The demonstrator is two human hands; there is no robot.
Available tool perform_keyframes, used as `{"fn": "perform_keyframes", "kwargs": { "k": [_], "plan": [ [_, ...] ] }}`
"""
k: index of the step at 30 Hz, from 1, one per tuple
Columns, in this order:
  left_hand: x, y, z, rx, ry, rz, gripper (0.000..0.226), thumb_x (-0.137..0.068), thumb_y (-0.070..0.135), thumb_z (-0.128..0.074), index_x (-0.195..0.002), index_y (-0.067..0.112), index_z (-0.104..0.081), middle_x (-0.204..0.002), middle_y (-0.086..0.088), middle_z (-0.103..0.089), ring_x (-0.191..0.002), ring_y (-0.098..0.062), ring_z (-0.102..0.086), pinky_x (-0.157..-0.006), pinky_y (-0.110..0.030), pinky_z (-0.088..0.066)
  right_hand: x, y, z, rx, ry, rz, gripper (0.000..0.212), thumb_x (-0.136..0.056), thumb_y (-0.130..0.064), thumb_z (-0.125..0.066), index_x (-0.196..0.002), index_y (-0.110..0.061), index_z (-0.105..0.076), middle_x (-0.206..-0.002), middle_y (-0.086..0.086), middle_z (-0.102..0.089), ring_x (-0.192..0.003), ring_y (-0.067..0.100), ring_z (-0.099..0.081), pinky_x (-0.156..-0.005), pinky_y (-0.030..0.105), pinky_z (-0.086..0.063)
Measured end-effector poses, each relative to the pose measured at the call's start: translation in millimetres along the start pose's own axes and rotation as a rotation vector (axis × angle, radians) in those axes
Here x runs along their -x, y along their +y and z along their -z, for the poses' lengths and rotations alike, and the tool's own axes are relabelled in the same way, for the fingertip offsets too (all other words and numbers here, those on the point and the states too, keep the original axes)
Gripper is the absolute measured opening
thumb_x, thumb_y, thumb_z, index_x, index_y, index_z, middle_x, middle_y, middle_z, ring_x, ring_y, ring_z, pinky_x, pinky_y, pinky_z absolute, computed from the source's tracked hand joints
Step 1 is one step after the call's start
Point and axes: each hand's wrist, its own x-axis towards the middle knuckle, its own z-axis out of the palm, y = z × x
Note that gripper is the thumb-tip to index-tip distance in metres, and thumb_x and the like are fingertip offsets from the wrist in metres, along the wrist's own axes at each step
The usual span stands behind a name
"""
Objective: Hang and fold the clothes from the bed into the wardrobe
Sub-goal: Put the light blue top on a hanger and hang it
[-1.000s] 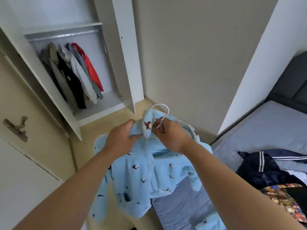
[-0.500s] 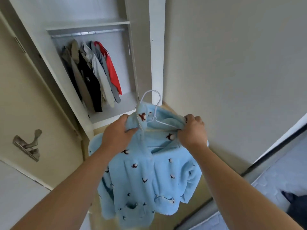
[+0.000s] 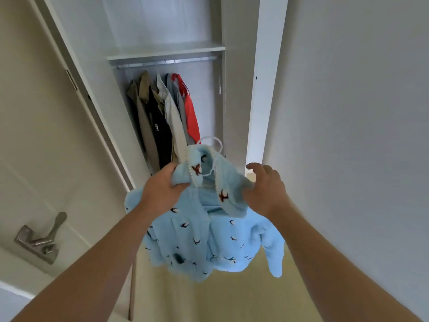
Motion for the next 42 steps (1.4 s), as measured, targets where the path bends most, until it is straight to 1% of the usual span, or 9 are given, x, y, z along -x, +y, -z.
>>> {"fn": "perform_keyframes", "kwargs": {
  "k": [3, 7, 10, 18, 24, 28, 33, 37, 42],
  "plan": [
    [-42.6, -14.9, -7.0, 0.036, 0.003, 0.021, 0.029, -0.084, 0.034, -0.079, -0.102, 0.033, -0.056, -0.087, 0.018, -0.06, -0.08, -0.006, -0.058, -0.064, -0.027, -0.043, -49.9, 4.3, -15.2, 0.177, -0.215, 0.053, 0.061, -0.084, -0.021, -0.055, -0.142, -0.031, -0.043, -0.126, -0.004, -0.057, -0.124, 0.025, -0.051, -0.106, 0.042, -0.035],
    [-105.0, -48.7, -19.6, 0.093, -0.025, 0.041, 0.032, -0.08, 0.03, -0.083, -0.099, 0.034, -0.058, -0.089, 0.017, -0.063, -0.082, 0.0, -0.059, -0.063, -0.021, -0.042, -124.7, 7.5, -41.8, 0.149, -0.246, 0.168, 0.016, -0.094, -0.033, -0.056, -0.101, -0.019, -0.053, -0.089, -0.002, -0.06, -0.083, 0.025, -0.059, -0.075, 0.038, -0.048],
    [-162.3, -80.3, -29.9, 0.153, -0.064, 0.064, 0.032, -0.079, 0.025, -0.085, -0.099, 0.03, -0.06, -0.091, 0.012, -0.065, -0.083, -0.008, -0.061, -0.065, -0.025, -0.045, -187.1, 2.9, -60.4, 0.114, -0.161, 0.197, 0.025, -0.098, -0.04, -0.056, -0.086, -0.02, -0.047, -0.075, -0.004, -0.054, -0.061, 0.019, -0.052, -0.056, 0.031, -0.039],
    [-354.4, -135.4, -64.6, 0.157, -0.139, 0.055, 0.033, -0.074, 0.025, -0.084, -0.092, 0.035, -0.058, -0.093, 0.01, -0.059, -0.087, -0.015, -0.059, -0.067, -0.025, -0.039, -345.6, -8.1, -103.3, -0.039, 0.081, 0.094, 0.019, -0.099, -0.039, -0.055, -0.09, -0.023, -0.052, -0.084, -0.006, -0.056, -0.074, 0.018, -0.054, -0.065, 0.038, -0.048],
    [-458.7, -141.3, -103.5, 0.149, -0.228, -0.153, 0.068, -0.068, 0.044, -0.072, -0.132, 0.044, -0.049, -0.122, 0.019, -0.062, -0.111, -0.007, -0.06, -0.092, -0.029, -0.048, -433.2, -3.6, -118.0, 0.046, 0.205, -0.001, 0.02, -0.101, -0.036, -0.053, -0.087, -0.023, -0.045, -0.083, -0.005, -0.053, -0.071, 0.021, -0.052, -0.063, 0.039, -0.049],
    [-536.3, -141.5, -145.3, -0.052, -0.2, -0.341, 0.056, -0.064, 0.042, -0.063, -0.119, 0.03, -0.06, -0.108, 0.009, -0.065, -0.1, -0.019, -0.061, -0.089, -0.041, -0.05, -506.6, 7.3, -128.6, 0.075, 0.242, -0.054, 0.023, -0.101, -0.039, -0.051, -0.087, -0.023, -0.043, -0.084, -0.007, -0.052, -0.071, 0.021, -0.049, -0.06, 0.037, -0.047],
    [-637.4, -137.3, -196.6, 0.036, -0.247, -0.322, 0.035, -0.077, 0.05, -0.074, -0.102, 0.028, -0.063, -0.1, 0.009, -0.063, -0.095, -0.012, -0.058, -0.087, -0.034, -0.049, -598.3, 17.8, -142.5, 0.175, 0.233, -0.079, 0.023, -0.096, -0.04, -0.052, -0.083, -0.026, -0.039, -0.075, -0.009, -0.046, -0.063, 0.023, -0.048, -0.054, 0.031, -0.035],
    [-718.6, -132.8, -218.2, 0.177, -0.372, -0.214, 0.033, -0.081, 0.04, -0.075, -0.112, 0.031, -0.069, -0.105, 0.013, -0.071, -0.098, -0.007, -0.066, -0.09, -0.038, -0.054, -673.4, 13.8, -142.3, 0.213, 0.153, -0.109, 0.014, -0.094, -0.033, -0.047, -0.087, -0.028, -0.037, -0.077, -0.008, -0.046, -0.066, 0.023, -0.051, -0.058, 0.032, -0.039],
    [-795.4, -133.3, -229.2, 0.292, -0.368, -0.042, 0.035, -0.084, 0.061, -0.058, -0.118, 0.068, -0.055, -0.109, 0.042, -0.063, -0.106, 0.02, -0.057, -0.084, -0.002, -0.043, -757.7, 6.6, -144.9, 0.212, 0.096, -0.12, 0.01, -0.096, -0.027, -0.047, -0.102, -0.021, -0.042, -0.085, -0.002, -0.046, -0.072, 0.027, -0.052, -0.064, 0.036, -0.041]
  ]
}}
